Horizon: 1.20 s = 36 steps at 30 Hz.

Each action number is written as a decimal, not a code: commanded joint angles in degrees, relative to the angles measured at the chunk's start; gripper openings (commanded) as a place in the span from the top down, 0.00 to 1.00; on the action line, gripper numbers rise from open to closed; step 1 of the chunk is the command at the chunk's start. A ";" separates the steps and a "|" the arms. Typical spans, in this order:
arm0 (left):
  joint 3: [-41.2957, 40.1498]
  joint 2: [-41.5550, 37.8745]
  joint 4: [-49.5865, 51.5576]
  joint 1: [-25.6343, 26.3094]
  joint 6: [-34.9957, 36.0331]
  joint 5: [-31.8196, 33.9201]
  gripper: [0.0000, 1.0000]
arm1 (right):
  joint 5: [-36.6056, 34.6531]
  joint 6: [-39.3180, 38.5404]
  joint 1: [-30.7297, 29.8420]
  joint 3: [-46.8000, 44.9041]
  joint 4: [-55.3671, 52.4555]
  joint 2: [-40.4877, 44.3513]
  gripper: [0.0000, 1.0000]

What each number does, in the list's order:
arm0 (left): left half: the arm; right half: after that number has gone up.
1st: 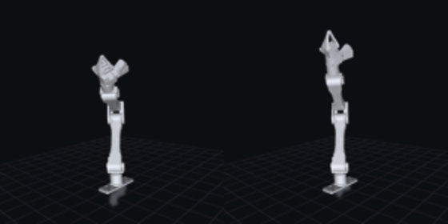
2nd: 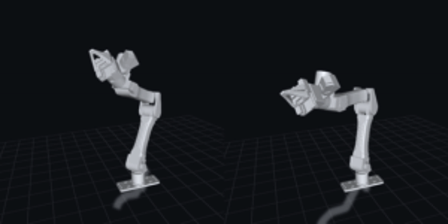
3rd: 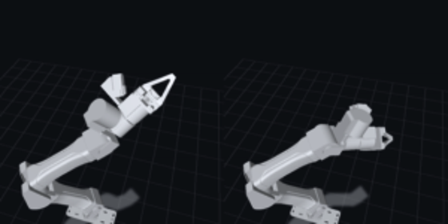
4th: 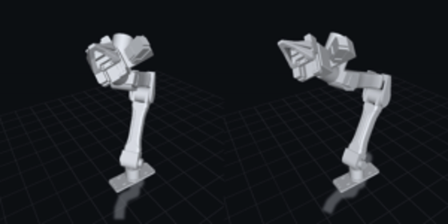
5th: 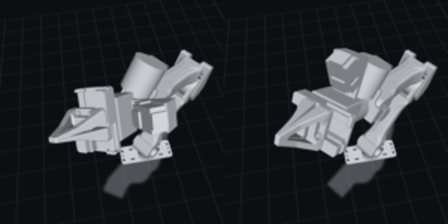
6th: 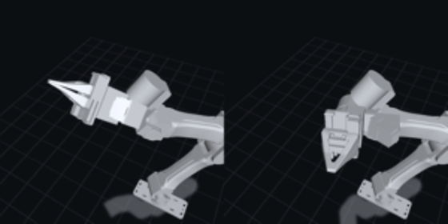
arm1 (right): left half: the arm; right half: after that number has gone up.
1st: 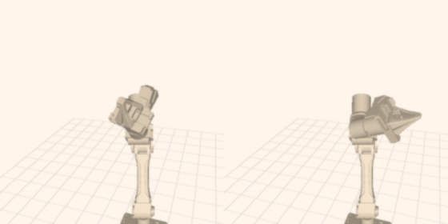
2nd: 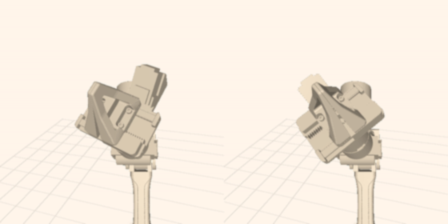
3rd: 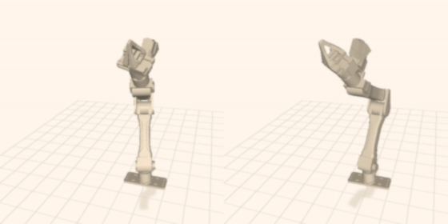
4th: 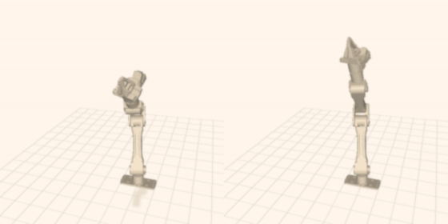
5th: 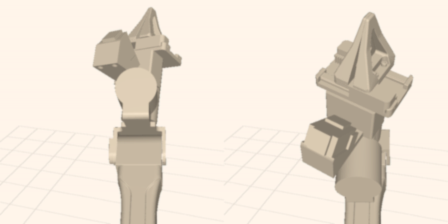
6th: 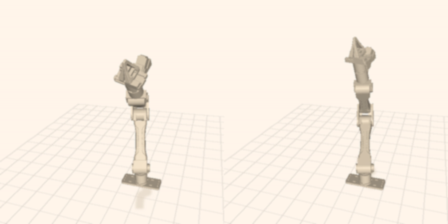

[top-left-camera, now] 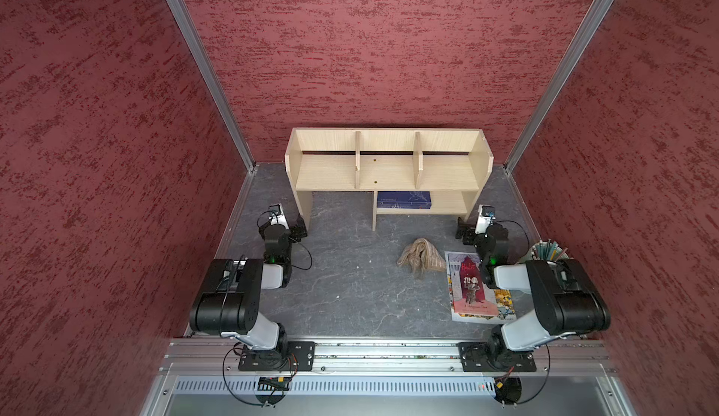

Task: Wipe the bookshelf clean with a cloth
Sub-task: Pick up the cleaning item at the center of the board.

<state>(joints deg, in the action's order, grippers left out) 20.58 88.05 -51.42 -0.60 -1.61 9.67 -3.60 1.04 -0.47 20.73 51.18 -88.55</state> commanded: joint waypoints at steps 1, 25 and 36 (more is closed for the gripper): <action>0.08 -0.24 -2.02 0.42 0.65 -2.80 0.00 | 0.78 -0.20 0.13 0.86 1.25 0.52 0.01; 12.19 -21.60 41.05 6.13 -6.77 19.61 0.00 | -13.04 22.90 0.35 19.86 -66.86 27.62 0.02; 17.97 -44.82 78.58 18.33 -31.48 21.52 0.04 | -7.07 35.65 -15.10 20.64 -91.17 38.85 0.02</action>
<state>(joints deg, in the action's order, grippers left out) 37.74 45.12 15.46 15.16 -27.33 29.76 -10.98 29.67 -8.71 42.22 -30.79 -50.02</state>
